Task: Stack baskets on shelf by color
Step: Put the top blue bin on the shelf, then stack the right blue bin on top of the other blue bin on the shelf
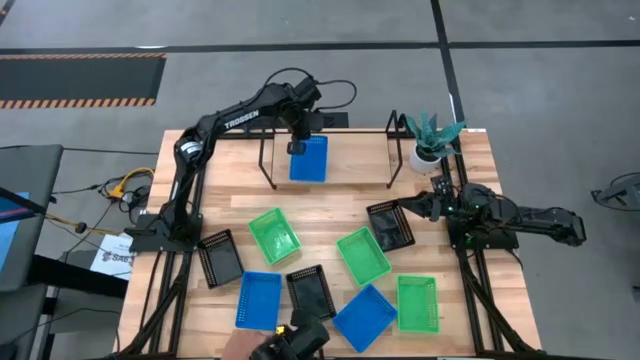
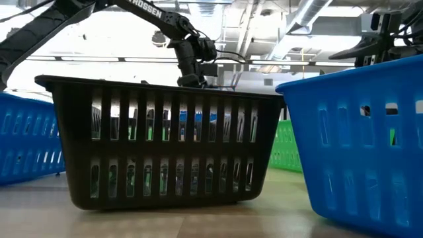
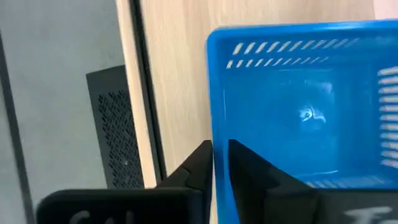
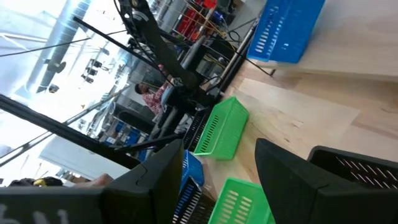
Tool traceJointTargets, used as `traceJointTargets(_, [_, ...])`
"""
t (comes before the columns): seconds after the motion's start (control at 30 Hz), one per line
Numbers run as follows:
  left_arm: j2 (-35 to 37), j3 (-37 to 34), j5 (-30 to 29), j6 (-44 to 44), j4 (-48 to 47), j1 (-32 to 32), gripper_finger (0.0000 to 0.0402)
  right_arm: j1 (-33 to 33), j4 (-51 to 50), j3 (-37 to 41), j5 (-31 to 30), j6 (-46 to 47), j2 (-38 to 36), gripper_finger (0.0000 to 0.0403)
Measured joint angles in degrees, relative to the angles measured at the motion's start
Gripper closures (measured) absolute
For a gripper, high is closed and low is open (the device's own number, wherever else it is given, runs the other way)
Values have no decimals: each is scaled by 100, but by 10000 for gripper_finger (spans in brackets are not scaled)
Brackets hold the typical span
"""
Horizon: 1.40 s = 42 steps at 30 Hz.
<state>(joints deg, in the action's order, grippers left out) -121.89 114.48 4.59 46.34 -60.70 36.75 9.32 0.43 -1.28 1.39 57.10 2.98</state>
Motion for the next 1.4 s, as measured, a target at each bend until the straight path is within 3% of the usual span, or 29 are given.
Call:
traceJointTargets(0.33, [1, 290, -690, -306, -236, -199, 244, 4, -2, 0, 0, -2, 2, 179])
traceJointTargets(0.47, [94, 1293, -256, -1053, -1058, -312, 220, 4, -2, 0, 0, -16, 2, 179])
traceJointTargets(0.57, [153, 2068, 462, -1772, -1642, -496, 217, 4, -5, 0, 2, -22, 2, 179])
traceJointTargets(0.77, [1327, 1167, 1335, -3199, -1218, -1334, 220, 2, -23, -2, 2, -20, 3, 179])
traceJointTargets(1.1, [1537, 463, -466, -5362, -1131, -3656, 221, 2, -95, -7, 4, -17, 7, 179])
traceJointTargets(1.27, [1249, 301, -1154, -7114, -1033, -4214, 221, 2, -135, -11, 15, -17, 7, 179])
traceJointTargets(1.4, [1000, 171, -1579, -8278, -347, -4555, 221, 2, -171, -11, 15, -46, 7, 179])
